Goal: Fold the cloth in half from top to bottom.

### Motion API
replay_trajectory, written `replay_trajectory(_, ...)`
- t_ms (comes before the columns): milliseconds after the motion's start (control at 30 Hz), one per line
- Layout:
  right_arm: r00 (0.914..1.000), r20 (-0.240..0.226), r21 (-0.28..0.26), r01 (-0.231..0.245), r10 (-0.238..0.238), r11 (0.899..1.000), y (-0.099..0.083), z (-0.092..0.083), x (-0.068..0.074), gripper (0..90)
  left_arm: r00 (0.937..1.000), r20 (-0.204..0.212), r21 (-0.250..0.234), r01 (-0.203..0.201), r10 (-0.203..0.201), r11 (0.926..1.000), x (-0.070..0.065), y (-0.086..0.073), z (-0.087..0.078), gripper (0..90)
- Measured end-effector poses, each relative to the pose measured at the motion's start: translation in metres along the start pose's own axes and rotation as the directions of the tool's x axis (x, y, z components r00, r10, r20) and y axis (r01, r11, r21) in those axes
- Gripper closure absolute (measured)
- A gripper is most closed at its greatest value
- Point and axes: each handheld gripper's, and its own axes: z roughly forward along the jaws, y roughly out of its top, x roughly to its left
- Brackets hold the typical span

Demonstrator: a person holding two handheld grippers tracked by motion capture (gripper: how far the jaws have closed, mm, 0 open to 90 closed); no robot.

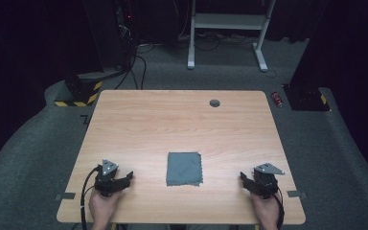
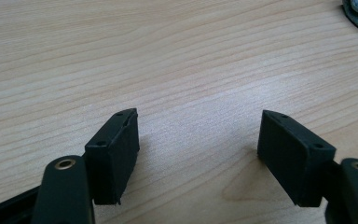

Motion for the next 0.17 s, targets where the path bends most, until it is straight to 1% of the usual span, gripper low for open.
replay_trajectory(167, 1.0000, 0.000, 0.000, 0.000, 0.000, 1.000, 0.0000, 0.0000, 0.0000, 39.5, 1.0000, 0.001, 0.000, 0.000, 0.000, 1.0000, 0.0000, 0.0000, 0.0000, 29.5)
